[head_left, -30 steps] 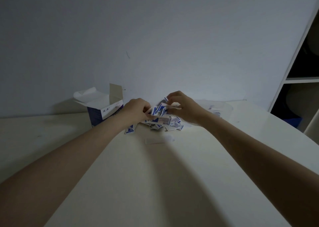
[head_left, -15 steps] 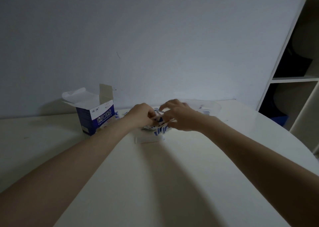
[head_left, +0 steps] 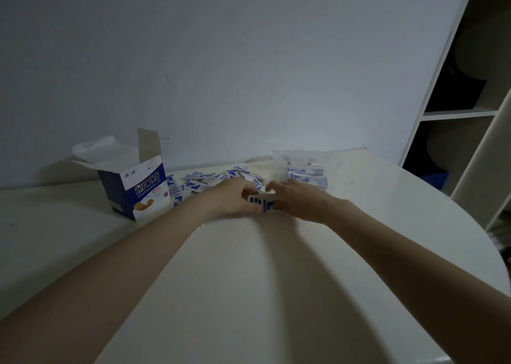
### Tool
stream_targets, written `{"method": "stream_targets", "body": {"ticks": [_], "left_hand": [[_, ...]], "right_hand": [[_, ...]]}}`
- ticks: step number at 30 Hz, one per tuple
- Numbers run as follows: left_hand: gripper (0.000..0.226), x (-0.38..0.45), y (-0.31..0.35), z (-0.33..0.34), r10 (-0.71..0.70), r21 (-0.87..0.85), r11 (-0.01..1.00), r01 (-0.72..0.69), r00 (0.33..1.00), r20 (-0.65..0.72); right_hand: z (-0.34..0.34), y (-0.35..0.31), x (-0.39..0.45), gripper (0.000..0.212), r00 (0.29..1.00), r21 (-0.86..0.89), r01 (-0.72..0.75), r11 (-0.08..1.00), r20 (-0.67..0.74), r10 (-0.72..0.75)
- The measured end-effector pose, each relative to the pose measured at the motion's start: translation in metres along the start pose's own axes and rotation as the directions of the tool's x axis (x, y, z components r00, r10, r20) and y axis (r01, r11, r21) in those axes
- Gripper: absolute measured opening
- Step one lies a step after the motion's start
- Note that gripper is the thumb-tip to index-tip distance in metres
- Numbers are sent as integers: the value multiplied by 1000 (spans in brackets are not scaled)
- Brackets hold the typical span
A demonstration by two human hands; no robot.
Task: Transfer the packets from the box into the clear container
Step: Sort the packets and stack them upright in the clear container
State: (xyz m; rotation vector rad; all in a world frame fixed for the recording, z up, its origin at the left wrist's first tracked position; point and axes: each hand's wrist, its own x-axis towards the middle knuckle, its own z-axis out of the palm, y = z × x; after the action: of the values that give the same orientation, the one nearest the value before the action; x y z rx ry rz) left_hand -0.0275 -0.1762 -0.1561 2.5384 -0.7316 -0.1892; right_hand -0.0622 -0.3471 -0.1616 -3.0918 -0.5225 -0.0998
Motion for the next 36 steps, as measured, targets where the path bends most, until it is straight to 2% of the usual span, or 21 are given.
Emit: {"method": "stream_targets", "body": {"ticks": [5, 11, 14, 17, 19, 23, 31, 36], "left_hand": [[25, 1, -1, 9, 12, -20, 1000, -12, 1000, -24], [12, 4, 5, 18, 47, -120, 991, -51, 998, -32], [16, 5, 2, 16, 9, -161, 987, -17, 999, -51], [20, 4, 0, 14, -6, -229, 973, 5, 1000, -3], [19, 4, 0, 15, -5, -219, 976, 4, 1000, -4], [15, 6, 2, 16, -36, -155, 988, 20, 994, -104], [12, 5, 1, 6, -2, -168, 986, -20, 991, -131], [9, -1, -3, 10, 26, -110, 994, -28, 999, -18]], "right_hand": [[-9, 19, -12, 32, 997, -45, -68, 997, 27, 69], [-12, 21, -12, 12, 992, 133, -122, 984, 56, 115], [-14, 22, -13, 12, 987, 181, -144, 973, 96, 128], [-15, 24, -13, 13, 986, 205, -152, 967, 99, 134], [-14, 22, -11, 12, 988, 218, -144, 965, 88, 127], [-13, 21, -11, 13, 990, 226, -133, 965, 75, 119], [-10, 25, -18, 18, 996, 199, -57, 978, -63, 71], [-3, 26, -19, 22, 997, 175, -76, 982, -4, 78]]}}
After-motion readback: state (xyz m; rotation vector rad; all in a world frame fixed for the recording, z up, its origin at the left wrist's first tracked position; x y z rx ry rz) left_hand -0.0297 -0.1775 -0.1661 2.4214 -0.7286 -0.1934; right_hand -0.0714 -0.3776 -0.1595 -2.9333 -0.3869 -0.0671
